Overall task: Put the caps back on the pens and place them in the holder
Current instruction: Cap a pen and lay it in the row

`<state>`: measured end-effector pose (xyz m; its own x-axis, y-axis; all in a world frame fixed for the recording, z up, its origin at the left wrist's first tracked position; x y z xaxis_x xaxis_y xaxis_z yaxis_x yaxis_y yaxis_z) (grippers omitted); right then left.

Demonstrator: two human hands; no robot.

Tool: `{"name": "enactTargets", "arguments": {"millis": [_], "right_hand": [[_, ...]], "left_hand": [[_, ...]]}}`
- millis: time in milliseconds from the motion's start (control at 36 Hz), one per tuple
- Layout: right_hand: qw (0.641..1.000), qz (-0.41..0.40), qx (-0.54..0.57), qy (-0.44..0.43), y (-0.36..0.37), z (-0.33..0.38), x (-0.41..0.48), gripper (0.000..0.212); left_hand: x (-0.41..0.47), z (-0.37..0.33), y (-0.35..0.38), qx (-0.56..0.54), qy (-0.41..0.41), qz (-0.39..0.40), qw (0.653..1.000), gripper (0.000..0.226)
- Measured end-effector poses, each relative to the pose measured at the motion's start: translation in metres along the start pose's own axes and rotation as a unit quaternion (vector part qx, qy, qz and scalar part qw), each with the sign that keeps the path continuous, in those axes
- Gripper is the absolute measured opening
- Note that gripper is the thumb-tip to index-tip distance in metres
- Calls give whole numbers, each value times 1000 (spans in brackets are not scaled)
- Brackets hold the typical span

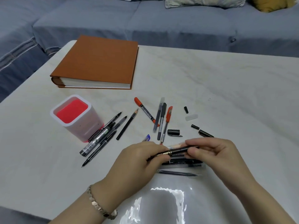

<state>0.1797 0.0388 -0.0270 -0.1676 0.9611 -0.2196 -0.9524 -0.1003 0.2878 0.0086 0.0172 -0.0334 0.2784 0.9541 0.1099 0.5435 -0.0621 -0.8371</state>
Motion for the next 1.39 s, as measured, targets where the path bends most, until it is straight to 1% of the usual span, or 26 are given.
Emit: {"name": "enactTargets", "arguments": {"millis": [56,139,194,250,278,333,389,444,472,500,528,556,583,639,667,722,806,861,917,944,1000,1056,1139,1167,1306,1389], "right_hand": [[999,20,-25,-3,2,-1,0,37],[999,20,-31,-22,1,-3,0,37],[999,18,-35,-38,1,-3,0,40],[998,22,-45,-45,0,-5,0,40],[997,30,-49,-46,2,-4,0,40],[995,55,-63,-53,0,-6,0,40],[992,74,-75,-74,0,-6,1,35],[983,112,-92,-111,3,-5,0,9],[977,135,-105,-124,5,-6,0,20],[974,155,-111,-125,7,-6,1,27],[973,156,-106,-131,8,-7,2,26],[972,154,-109,-137,9,-8,4,19],[968,161,-121,-147,11,-10,6,14],[956,161,-168,-178,14,-15,10,13],[950,161,-195,-185,15,-18,11,16],[936,174,-242,-188,18,-23,14,18],[883,207,-365,-211,27,-31,15,33],[867,215,-406,-194,29,-36,15,34],[862,182,-432,-194,23,-37,15,32],[859,159,-443,-201,18,-35,15,32],[851,112,-467,-212,3,-31,16,28],[848,74,-486,-196,-16,-28,17,27],[839,58,-507,-191,-35,-26,17,25],[836,52,-513,-189,-39,-26,17,24],[816,49,-551,-170,-45,-35,26,23],[809,28,-562,-170,-49,-36,36,15]], "left_hand": [[1,2,0,26,13,11,1000,33],[2,1,0,-3,2,30,1000,34],[3,0,1,-75,-43,54,995,28],[5,1,4,-157,-100,92,978,16],[6,1,5,-190,-120,119,967,20],[5,3,7,-265,-171,196,929,30],[-1,5,8,-349,-231,281,864,23],[-7,5,8,-422,-267,353,791,18],[-10,5,8,-448,-277,374,763,20],[-11,6,7,-462,-282,380,750,20],[-11,8,6,-459,-284,374,754,20],[-10,11,4,-432,-275,349,785,18],[-8,14,2,-378,-255,310,834,16],[-3,18,-5,-214,-180,214,936,20],[-2,18,-8,-122,-135,175,968,19],[-3,16,-11,12,-64,119,991,18],[-6,20,-10,45,-36,85,995,30],[-8,29,-7,45,-53,74,995,37],[-11,43,-8,87,-96,33,991,48],[-13,53,-11,127,-119,6,985,49],[-21,73,-18,219,-141,-48,964,40],[-29,93,-22,285,-165,-42,943,33],[-38,111,-21,319,-218,-4,922,11],[-40,114,-20,321,-234,7,918,10],[-41,119,-12,316,-253,44,913,9],[-37,116,-11,300,-254,38,919,3]]}}
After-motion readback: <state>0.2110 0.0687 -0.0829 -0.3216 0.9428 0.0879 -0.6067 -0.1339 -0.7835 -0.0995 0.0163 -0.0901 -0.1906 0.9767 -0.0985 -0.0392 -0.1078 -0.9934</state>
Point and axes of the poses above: each hand's wrist, its own x-axis towards the middle knuckle, its own y-axis out of the palm, z = x × y, the point moved 4 cm from there along x, towards the middle knuckle, and after that the axes turned 13 degrees about x, right-handed, at the moved point
